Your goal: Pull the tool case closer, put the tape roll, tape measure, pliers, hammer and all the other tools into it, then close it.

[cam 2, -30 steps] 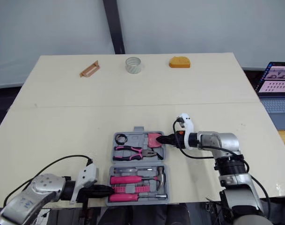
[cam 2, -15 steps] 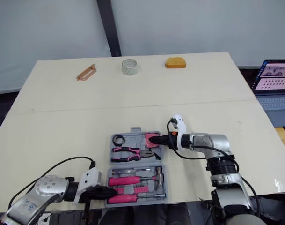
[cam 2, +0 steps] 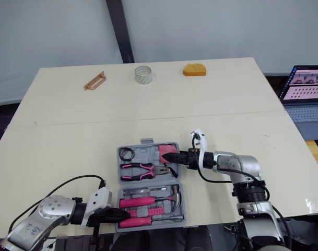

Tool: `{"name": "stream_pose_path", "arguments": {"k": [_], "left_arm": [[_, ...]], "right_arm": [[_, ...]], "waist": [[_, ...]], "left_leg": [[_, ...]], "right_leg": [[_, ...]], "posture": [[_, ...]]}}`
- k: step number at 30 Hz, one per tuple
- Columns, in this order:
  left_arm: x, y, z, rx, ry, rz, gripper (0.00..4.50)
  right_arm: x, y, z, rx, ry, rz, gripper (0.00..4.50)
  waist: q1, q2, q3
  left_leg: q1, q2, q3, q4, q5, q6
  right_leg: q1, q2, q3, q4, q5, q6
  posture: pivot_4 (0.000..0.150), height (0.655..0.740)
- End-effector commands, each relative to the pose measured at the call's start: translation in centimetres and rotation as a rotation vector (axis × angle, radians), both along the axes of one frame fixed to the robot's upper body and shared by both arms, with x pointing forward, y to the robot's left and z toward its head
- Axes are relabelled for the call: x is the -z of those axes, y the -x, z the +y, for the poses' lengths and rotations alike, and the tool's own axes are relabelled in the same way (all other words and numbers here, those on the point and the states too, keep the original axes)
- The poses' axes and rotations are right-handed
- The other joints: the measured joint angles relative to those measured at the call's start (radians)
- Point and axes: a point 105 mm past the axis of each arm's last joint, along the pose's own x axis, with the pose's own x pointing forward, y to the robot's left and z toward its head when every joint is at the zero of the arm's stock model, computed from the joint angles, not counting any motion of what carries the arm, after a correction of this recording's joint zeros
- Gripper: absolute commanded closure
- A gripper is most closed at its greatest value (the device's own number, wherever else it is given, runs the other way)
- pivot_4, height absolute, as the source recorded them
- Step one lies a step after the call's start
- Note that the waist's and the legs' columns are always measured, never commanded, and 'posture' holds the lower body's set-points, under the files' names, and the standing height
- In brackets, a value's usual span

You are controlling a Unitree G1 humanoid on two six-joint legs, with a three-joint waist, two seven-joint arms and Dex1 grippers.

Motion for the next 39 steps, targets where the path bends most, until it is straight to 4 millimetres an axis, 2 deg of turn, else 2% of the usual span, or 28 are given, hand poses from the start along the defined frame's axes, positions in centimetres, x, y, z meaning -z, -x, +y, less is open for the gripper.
{"name": "stream_pose_path", "arguments": {"k": [1,12,21,26,39], "left_arm": [[1.8,0.1,1.9,-0.105,-0.080,0.069,4.50],[0.9,-0.7,2.1,-0.270,0.002,0.028,4.50],[0.8,-0.7,2.0,-0.386,0.095,0.052,4.50],[0.7,-0.6,1.6,-0.401,0.121,0.068,4.50],[0.7,-0.2,0.8,-0.403,0.152,0.097,4.50]], "right_arm": [[-2.0,0.5,0.6,-0.071,-0.058,-0.069,0.10],[-4.1,0.9,-0.2,-0.121,-0.048,-0.145,0.10],[-4.8,3.1,0.2,-0.247,-0.014,-0.183,0.10],[-4.9,3.4,-0.2,-0.263,0.012,-0.192,0.10],[-5.9,5.7,-0.1,-0.379,0.048,-0.238,0.10]], "waist": [[0.000,0.000,0.000],[0.002,0.000,0.000],[0.003,0.000,0.000],[0.003,0.000,0.000],[0.005,0.000,0.001]], "left_leg": [[0.000,0.000,0.000,0.000,0.000,0.000],[-0.001,0.000,0.000,0.001,0.000,0.000],[-0.001,0.000,0.000,0.002,0.000,0.000],[-0.001,0.000,0.000,0.002,0.000,0.000],[-0.002,0.000,0.000,0.002,0.000,0.000]], "right_leg": [[0.000,0.000,0.000,0.000,0.000,0.000],[0.000,0.000,0.000,0.000,0.000,0.000],[0.000,0.000,0.000,0.000,0.000,0.000],[0.000,0.000,0.000,-0.001,0.000,0.000],[0.000,0.000,0.000,-0.002,0.000,0.000]], "posture": [[0.150,0.7400],[0.150,0.7400],[0.150,0.7400],[0.150,0.7400],[0.150,0.7400]]}}
